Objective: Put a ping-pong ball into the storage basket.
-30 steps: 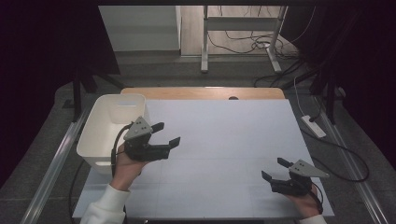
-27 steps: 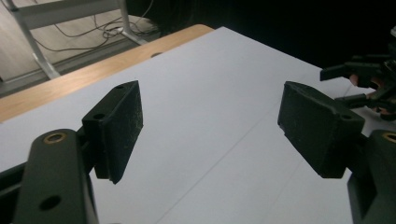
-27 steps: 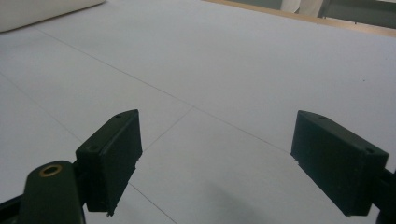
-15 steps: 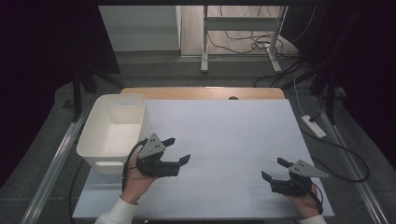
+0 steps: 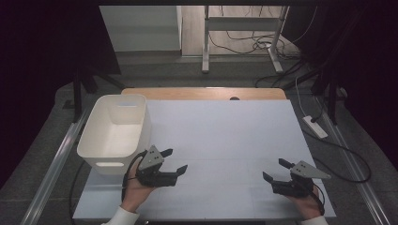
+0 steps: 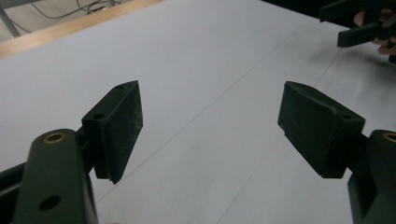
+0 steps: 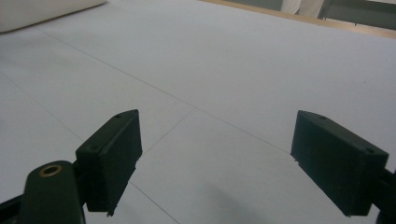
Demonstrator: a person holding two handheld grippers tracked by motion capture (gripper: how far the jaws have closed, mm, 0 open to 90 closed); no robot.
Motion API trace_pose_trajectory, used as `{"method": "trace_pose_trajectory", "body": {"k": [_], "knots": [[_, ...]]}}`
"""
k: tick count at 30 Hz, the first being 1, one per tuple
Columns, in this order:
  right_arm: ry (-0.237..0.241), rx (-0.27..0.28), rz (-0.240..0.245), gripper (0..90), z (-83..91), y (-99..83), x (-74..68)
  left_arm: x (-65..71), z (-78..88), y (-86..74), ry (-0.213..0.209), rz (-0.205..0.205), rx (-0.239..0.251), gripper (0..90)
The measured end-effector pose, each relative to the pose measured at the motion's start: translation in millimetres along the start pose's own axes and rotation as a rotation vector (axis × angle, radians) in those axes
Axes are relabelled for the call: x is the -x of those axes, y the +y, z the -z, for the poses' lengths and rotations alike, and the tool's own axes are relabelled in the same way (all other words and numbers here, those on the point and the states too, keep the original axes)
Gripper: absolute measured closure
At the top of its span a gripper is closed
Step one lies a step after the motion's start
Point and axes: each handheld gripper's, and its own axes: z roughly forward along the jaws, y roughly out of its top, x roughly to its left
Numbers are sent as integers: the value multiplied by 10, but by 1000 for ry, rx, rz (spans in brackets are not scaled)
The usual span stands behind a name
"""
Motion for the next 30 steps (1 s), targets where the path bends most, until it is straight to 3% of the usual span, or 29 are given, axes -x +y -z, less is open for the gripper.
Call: {"method": "trace_pose_trajectory", "body": {"k": [7, 13, 30], "knots": [[0, -2, -2, 164, 2, -3, 3, -68, 23, -303, 18, 43, -21, 230], [1, -2, 2, 164, -4, -2, 2, -133, 74, -440, 30, 63, -30, 230], [35, 6, 10, 163, 19, 0, -38, -221, 243, -572, 68, 100, -4, 227]]}}
